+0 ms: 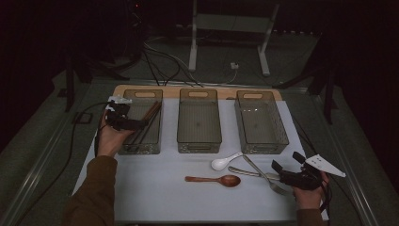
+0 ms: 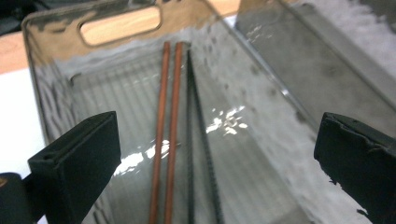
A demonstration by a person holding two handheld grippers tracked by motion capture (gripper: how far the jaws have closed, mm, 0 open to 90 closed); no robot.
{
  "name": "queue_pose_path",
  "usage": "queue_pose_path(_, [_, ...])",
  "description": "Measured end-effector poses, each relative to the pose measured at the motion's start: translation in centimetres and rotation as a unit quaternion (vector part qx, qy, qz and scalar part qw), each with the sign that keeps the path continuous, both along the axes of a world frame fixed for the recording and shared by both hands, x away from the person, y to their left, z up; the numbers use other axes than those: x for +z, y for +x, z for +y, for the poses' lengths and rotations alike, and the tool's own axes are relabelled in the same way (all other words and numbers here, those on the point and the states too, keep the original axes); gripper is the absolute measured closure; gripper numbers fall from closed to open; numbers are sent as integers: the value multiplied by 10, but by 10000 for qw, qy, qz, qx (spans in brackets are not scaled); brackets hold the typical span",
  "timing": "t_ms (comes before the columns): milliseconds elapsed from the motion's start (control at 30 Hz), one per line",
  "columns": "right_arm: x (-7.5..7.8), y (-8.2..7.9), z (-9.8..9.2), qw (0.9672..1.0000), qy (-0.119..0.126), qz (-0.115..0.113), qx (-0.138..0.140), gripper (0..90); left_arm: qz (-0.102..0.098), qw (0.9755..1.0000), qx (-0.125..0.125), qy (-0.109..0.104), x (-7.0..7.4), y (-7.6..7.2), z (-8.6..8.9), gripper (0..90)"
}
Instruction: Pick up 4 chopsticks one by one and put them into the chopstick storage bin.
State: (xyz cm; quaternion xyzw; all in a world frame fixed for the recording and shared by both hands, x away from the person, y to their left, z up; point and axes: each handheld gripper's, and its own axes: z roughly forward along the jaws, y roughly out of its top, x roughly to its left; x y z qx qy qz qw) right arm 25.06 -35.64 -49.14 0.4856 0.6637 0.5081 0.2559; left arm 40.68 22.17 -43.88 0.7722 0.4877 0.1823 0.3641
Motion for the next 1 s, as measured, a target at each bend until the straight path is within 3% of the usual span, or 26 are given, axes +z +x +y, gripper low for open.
queue_pose_path(167, [0,0,0,10000,-8,3,11,0,-219,9995,-225,-36,7,-8,-9,12])
queue_pose_path(300, [0,0,0,10000,2,1,9,0,-283,9982,-530,-83,11,-15,-19,12])
queue_pose_path(667, [0,0,1,10000,-6,12,18,0,-391,9911,-1267,-84,17,-32,-49,12])
queue_pose_path(1000, [0,0,0,10000,-2,5,15,0,-459,9866,-1561,-79,19,-43,-69,12])
